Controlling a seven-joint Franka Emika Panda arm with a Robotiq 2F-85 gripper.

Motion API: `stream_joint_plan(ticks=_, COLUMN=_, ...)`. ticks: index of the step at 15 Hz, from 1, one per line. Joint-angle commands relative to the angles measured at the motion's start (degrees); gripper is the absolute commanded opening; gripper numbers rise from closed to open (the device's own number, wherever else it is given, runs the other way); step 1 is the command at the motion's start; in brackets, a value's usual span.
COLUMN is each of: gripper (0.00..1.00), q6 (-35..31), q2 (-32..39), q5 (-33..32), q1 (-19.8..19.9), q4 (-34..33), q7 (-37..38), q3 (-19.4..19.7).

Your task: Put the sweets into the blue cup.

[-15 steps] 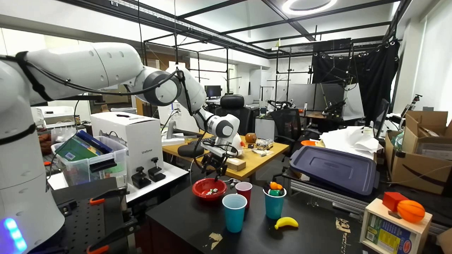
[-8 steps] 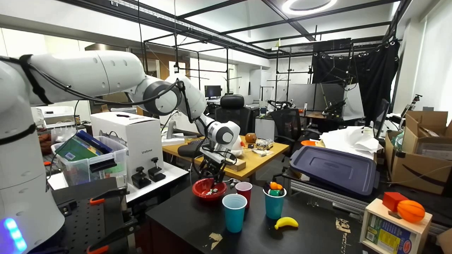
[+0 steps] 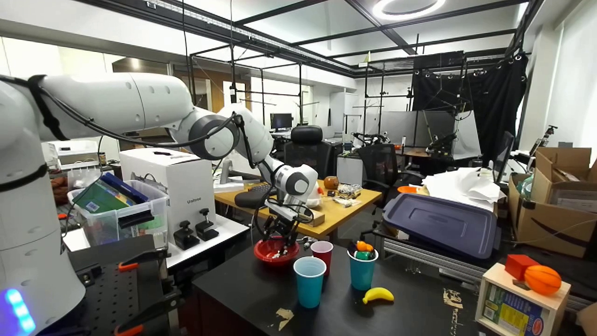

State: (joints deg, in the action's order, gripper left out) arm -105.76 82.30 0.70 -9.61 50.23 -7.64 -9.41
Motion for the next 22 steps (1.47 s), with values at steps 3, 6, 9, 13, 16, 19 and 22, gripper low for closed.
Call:
stream_joint_plan(ticks=3, gripper=1.0, q6=1.2, q2=1.0, q5=-1.1, q1=-0.6, q4=-2.4, q7=0.9, q3=1.5)
stream_joint_plan(ticks=6, gripper=1.0, q6=0.9, q2=1.3, q5=-0.9, q1=-0.7, q4=-3.0, q7=0.7, q3=1.6)
stream_joint_plan(ticks=9, gripper=1.0, q6=0.6, q2=1.4, q5=-1.3, q1=-1.1, q4=-3.2, q7=0.2, q3=1.6)
stream_joint_plan(ticks=13, gripper=1.0, q6=0.6, q2=2.3, q5=-3.1, q1=-2.1, q4=-3.8, q7=0.4, q3=2.9)
stream_joint_plan(ticks=16, gripper=1.0, q6=0.5, q2=2.9, q5=-3.9, q1=-2.1, q4=-4.1, q7=0.2, q3=3.2)
stream_joint_plan(ticks=19, gripper=1.0, q6=-0.8, q2=1.7, q5=-3.0, q1=-2.3, q4=-2.3, q7=0.0, q3=3.9)
stream_joint_plan(ticks=22, gripper=1.0, q6=-1.8, q2=1.7, q5=-2.8, q1=-2.4, q4=-2.7, q7=-0.1, q3=3.5)
